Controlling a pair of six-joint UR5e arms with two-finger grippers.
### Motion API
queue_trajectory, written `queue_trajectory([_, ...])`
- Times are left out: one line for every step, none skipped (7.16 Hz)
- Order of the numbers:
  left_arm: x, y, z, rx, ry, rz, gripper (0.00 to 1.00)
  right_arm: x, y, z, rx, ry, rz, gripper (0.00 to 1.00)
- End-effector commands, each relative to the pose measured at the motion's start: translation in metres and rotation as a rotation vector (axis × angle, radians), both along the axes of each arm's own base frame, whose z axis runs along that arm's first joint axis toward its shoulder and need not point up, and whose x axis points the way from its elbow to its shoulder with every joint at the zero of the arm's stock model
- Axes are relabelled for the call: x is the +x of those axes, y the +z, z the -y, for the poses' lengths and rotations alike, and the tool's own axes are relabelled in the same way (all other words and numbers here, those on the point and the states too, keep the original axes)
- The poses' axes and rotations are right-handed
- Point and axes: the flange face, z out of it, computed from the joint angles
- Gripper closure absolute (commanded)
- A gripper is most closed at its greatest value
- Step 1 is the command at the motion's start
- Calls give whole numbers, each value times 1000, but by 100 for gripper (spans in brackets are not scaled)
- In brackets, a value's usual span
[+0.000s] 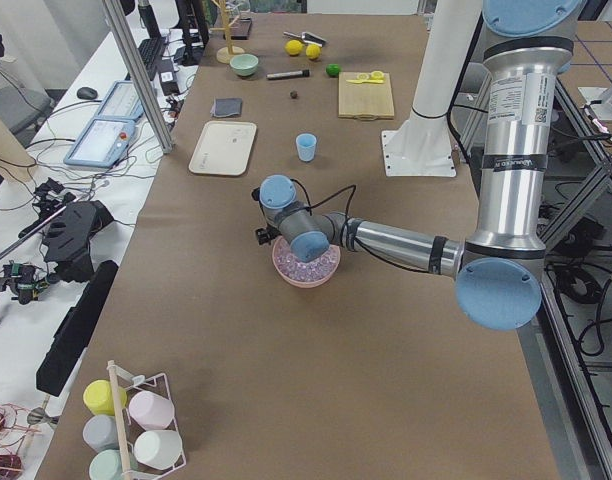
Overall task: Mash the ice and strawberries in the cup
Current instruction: 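Lower the left gripper into the bowl and grasp another ice cube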
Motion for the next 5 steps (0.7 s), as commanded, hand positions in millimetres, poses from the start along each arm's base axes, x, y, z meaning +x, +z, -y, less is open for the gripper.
queue_trajectory([-1,9,-8,-3,9,9,6,1,1,0,0,3,-10,0])
queue_trajectory([1,8,-9,-1,13,8,6,1,4,-2,-7,3,-11,0])
queue_trajectory([9,9,-12,-1,29,10,6,2,6,-3,-9,5,-17,0])
queue_trajectory([12,9,-12,-3,35,10,6,2,7,-3,-10,6,-21,0])
queue_trajectory([16,11,-15,-6,41,14,6,2,10,-5,-18,6,-22,0])
